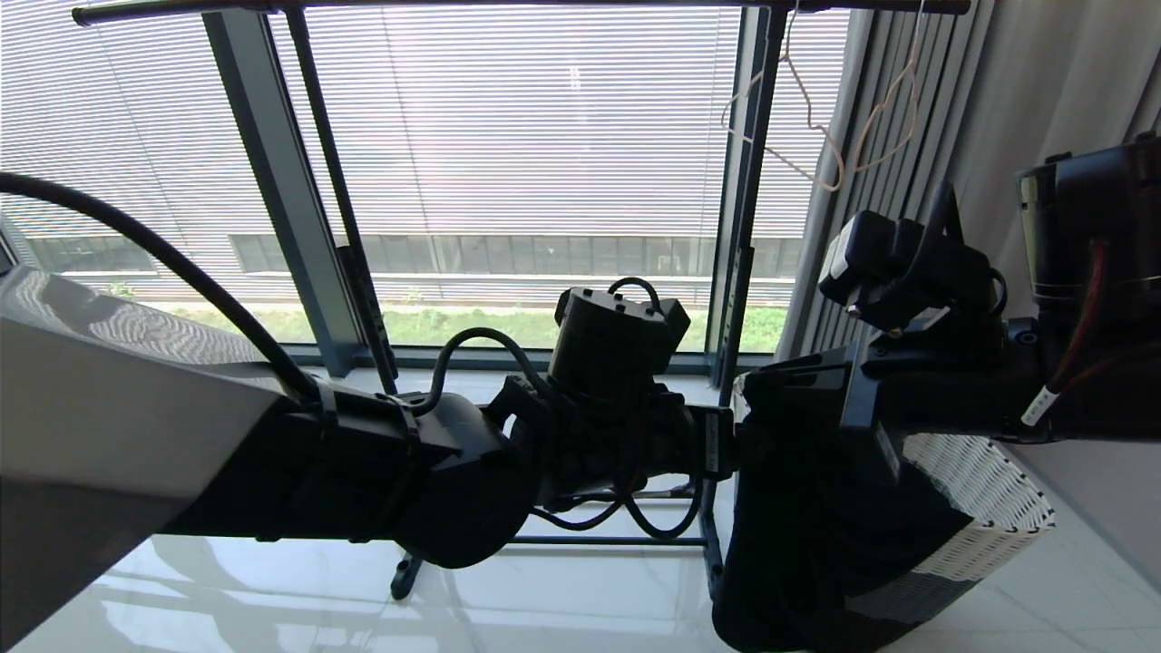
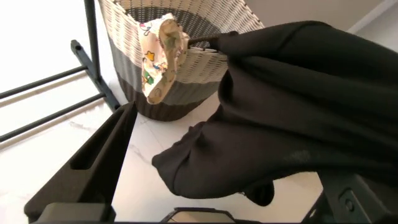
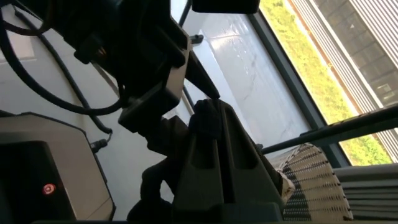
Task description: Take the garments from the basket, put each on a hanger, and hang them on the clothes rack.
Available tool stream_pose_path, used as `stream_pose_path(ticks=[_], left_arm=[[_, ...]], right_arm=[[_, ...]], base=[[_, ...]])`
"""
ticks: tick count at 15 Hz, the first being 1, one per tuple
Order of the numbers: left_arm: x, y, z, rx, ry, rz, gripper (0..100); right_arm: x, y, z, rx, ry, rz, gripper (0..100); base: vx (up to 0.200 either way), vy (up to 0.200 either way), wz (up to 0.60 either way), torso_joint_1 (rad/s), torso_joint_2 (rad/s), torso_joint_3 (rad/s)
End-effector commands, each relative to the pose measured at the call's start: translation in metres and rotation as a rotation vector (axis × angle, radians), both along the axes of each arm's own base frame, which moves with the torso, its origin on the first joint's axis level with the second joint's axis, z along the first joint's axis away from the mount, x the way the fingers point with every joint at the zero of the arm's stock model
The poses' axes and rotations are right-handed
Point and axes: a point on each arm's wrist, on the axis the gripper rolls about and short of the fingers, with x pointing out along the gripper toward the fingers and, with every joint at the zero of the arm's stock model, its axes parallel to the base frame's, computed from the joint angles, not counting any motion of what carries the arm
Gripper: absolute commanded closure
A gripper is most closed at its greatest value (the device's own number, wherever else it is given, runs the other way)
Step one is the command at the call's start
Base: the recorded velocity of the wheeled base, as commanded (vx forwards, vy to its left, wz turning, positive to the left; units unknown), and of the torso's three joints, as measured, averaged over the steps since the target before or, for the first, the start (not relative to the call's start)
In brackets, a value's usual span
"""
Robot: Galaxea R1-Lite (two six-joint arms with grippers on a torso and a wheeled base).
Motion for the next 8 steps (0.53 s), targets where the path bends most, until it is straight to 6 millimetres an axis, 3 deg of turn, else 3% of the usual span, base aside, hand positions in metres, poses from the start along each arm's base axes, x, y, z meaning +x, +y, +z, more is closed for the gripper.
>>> stream_pose_path(ticks=[1, 5, 8], left_arm=[[0.014, 0.001, -0.023, 0.045, 0.027, 0.038, 0], [0.015, 0.009, -0.053, 0.172, 0.02, 0.008, 0], [0.015, 0.019, -0.055, 0.235, -0.028, -0.006, 0]], right_arm=[[-0.002, 0.002, 0.001, 0.003, -0.004, 0.011, 100], [0.0, 0.005, 0.008, 0.018, -0.02, 0.012, 100], [0.003, 0.007, 0.006, 0.011, -0.014, 0.008, 100]], base=[[0.0, 0.0, 0.0, 0.0, 0.0, 0.0], [0.0, 0.0, 0.0, 0.0, 0.0, 0.0], [0.0, 0.0, 0.0, 0.0, 0.0, 0.0]])
